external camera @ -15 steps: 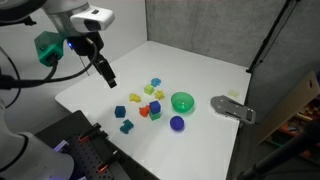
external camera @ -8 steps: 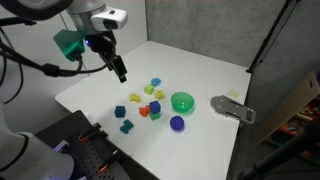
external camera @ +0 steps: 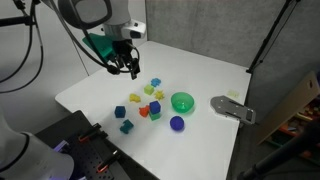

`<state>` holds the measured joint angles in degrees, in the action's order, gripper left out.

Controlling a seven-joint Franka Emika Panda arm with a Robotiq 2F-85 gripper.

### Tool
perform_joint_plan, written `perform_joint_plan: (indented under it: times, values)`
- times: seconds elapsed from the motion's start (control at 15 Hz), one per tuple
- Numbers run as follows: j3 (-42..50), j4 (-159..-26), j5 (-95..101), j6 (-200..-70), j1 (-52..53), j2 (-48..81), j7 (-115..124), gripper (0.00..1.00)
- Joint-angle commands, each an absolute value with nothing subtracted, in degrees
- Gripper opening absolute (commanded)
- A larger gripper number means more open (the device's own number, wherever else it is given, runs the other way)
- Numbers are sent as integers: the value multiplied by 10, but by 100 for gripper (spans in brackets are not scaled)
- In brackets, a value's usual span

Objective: Put the orange toy in the green bowl

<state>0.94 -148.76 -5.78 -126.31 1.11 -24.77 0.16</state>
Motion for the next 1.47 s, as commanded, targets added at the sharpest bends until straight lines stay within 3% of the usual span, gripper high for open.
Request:
perform_joint_plan:
  times: [0.0,1.0,1.4]
  values:
    - [21,-1438,-102,-1290,32,-151,-41,100]
    - [-17,-1388,-69,-1463,42,130,97,100]
    - [-22,-1396,-77,-1463,37,140,86,100]
